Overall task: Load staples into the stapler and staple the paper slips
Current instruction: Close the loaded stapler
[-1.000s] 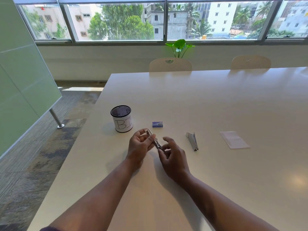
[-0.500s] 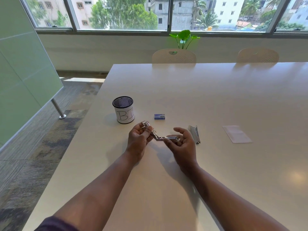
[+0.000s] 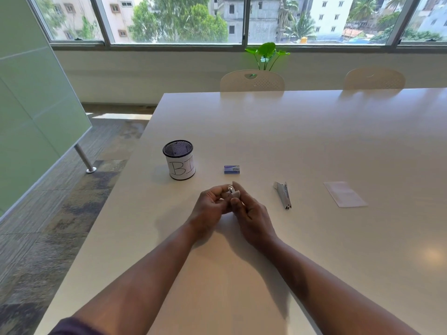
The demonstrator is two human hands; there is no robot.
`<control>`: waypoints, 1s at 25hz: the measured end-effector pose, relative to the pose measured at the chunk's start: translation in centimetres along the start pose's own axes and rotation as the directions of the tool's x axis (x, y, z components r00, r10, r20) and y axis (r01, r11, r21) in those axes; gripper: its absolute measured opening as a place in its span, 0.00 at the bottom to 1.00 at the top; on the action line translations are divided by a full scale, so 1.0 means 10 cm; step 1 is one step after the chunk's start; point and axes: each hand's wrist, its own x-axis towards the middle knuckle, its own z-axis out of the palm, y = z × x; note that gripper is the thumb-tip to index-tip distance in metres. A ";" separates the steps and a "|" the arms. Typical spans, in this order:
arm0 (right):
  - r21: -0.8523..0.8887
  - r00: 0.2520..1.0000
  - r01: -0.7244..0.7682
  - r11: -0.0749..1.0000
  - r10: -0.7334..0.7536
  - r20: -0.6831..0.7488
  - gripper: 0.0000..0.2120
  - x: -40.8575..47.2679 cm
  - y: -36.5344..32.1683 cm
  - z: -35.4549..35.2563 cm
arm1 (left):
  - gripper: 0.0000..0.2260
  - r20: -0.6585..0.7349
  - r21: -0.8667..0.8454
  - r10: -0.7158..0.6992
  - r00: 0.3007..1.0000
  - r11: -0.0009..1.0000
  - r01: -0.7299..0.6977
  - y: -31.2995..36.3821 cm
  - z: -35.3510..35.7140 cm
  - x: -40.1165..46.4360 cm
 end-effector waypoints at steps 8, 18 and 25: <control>-0.264 1.000 0.003 0.964 -0.001 0.007 0.33 -0.02 -0.01 0.02 | 0.22 -0.187 0.107 0.045 0.981 0.994 -0.025 -0.03 0.02 0.03; -0.473 0.998 0.064 0.879 -0.060 0.024 0.23 -0.12 -0.12 0.03 | 0.15 -0.233 0.211 0.069 0.970 0.977 -0.019 -0.01 0.03 0.06; -0.462 0.997 0.075 0.884 -0.067 0.033 0.22 -0.11 -0.11 0.03 | 0.14 -0.293 0.341 0.097 0.951 0.940 0.009 0.00 0.04 0.08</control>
